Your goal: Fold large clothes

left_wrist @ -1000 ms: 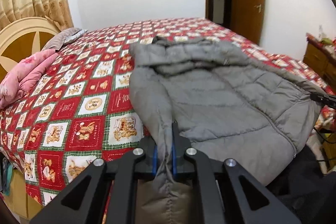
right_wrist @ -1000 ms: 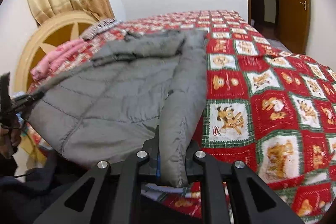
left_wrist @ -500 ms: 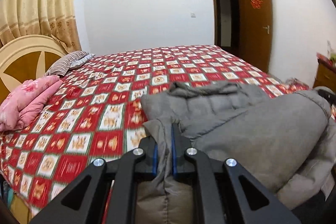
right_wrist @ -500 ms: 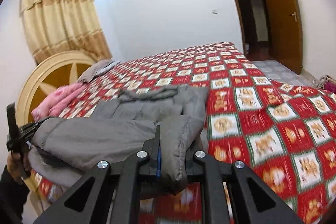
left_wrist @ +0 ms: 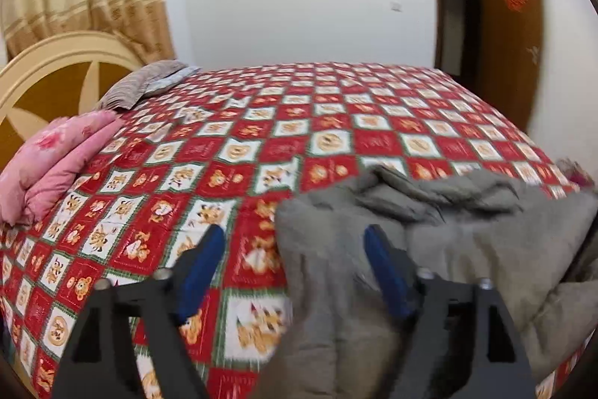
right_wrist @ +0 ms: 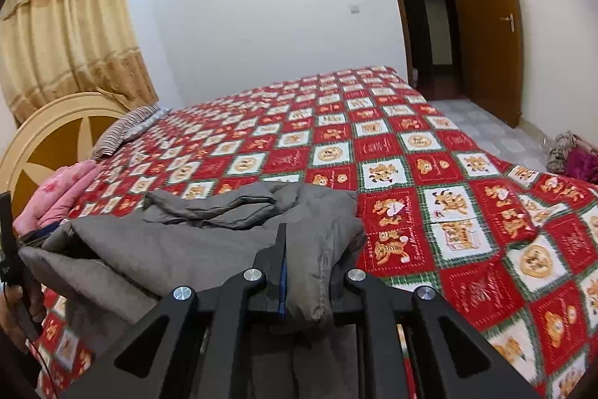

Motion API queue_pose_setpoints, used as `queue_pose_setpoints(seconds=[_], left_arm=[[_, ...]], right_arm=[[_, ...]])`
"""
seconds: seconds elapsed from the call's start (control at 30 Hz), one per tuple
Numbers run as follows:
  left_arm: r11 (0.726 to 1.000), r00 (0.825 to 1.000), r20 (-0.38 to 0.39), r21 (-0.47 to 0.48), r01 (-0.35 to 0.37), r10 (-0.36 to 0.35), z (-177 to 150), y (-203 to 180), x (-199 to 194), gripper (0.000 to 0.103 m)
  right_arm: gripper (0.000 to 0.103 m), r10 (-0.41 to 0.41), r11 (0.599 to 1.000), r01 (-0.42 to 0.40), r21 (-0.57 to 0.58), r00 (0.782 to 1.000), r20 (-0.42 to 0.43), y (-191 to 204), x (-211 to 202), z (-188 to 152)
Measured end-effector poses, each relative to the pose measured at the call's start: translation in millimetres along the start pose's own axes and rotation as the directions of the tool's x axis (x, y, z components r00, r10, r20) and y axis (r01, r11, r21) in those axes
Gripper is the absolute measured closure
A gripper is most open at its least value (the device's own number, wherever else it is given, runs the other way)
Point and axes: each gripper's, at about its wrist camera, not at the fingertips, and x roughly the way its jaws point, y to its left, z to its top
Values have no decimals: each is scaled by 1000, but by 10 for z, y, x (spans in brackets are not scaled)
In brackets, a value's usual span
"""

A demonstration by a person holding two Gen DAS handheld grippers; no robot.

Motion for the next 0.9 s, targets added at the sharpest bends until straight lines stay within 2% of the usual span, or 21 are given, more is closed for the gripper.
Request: queue_pose_setpoints(seconds=[0.1, 0.13, 0.2, 0.27, 0.3, 0.43, 0.47, 0.57, 0.63, 0.73, 0.8, 0.83, 0.9], left_arm=[[996, 999, -10, -79, -34, 33, 88, 132, 149, 11], [991, 997, -11, -105, -77, 76, 109, 162, 186, 10], [978, 990, 6, -155, -138, 140, 155, 199, 213, 9], [957, 977, 17, -207, -203, 211, 193, 245, 170, 1], [951, 974, 31, -225, -212, 224, 212, 265, 129, 0], [938, 955, 95, -236, -252, 281, 353, 319, -27, 0], [939, 954, 104, -233, -253, 283, 373, 300, -50, 0], [953, 964, 112, -215, -214, 242, 383, 125, -66, 0], [969, 974, 109, -170, -179, 199, 348, -116, -17, 0], [982, 979, 92, -74, -175, 181, 272, -507, 144, 0], [978, 975, 78, -8, -209, 209, 183, -740, 308, 0], [969, 967, 71, 18, -246, 244, 142, -822, 417, 0], [963, 963, 46, 20, -268, 267, 117, -862, 527, 0]], right_arm=[[89, -12, 1000, 12, 7, 1000, -8, -6, 299, 51], [87, -12, 1000, 12, 17, 1000, 1, -15, 390, 69], [75, -26, 999, 26, 20, 1000, 12, -1, 569, 121], [36, -25, 999, 25, 40, 1000, 9, -10, 730, 187], [31, -14, 997, 13, 69, 1000, 7, -29, 784, 219], [29, -8, 995, 2, 105, 999, 51, 9, 815, 304], [24, 0, 995, -6, 102, 998, 61, 35, 811, 317], [15, 15, 996, -22, 89, 997, 79, 109, 842, 377], [14, 34, 994, -42, 100, 997, 74, 117, 887, 438], [14, 34, 987, -44, 152, 997, 68, 72, 939, 555], [13, 59, 977, -72, 200, 996, 68, -6, 944, 598], [13, 61, 975, -73, 211, 996, 64, -24, 940, 610], [13, 14, 982, -27, 187, 997, 73, 1, 863, 633]])
